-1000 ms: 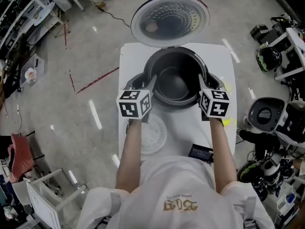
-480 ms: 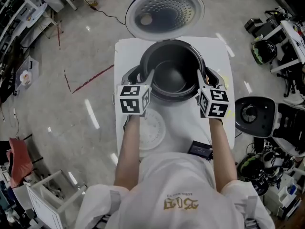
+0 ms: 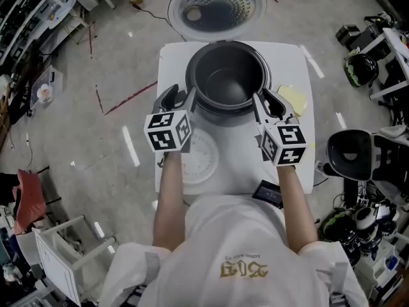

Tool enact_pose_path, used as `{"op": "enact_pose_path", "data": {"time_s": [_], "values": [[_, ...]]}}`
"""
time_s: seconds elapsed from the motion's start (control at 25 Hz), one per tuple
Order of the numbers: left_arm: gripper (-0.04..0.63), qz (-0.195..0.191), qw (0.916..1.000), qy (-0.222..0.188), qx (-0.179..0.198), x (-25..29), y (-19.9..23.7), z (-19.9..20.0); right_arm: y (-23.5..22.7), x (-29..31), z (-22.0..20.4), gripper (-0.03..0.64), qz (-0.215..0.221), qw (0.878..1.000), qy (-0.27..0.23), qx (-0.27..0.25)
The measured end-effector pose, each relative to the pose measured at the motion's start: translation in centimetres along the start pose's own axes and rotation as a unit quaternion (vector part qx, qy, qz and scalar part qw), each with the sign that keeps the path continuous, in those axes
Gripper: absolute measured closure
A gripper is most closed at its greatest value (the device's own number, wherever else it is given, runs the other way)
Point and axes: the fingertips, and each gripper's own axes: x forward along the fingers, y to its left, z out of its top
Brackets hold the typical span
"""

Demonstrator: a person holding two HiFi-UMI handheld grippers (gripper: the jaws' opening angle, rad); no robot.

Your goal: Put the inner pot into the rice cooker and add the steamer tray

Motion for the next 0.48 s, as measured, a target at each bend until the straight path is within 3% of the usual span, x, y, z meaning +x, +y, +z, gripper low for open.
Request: {"op": "enact_pose_path", "data": {"time_s": [0.48], "values": [[0.367,0.052,0.9984,0.007,-0.018,-8.2,-1.0,-3.9,6.4,-5.2,-4.4,0.508,0.099,0.995,0.028,0.006]]}}
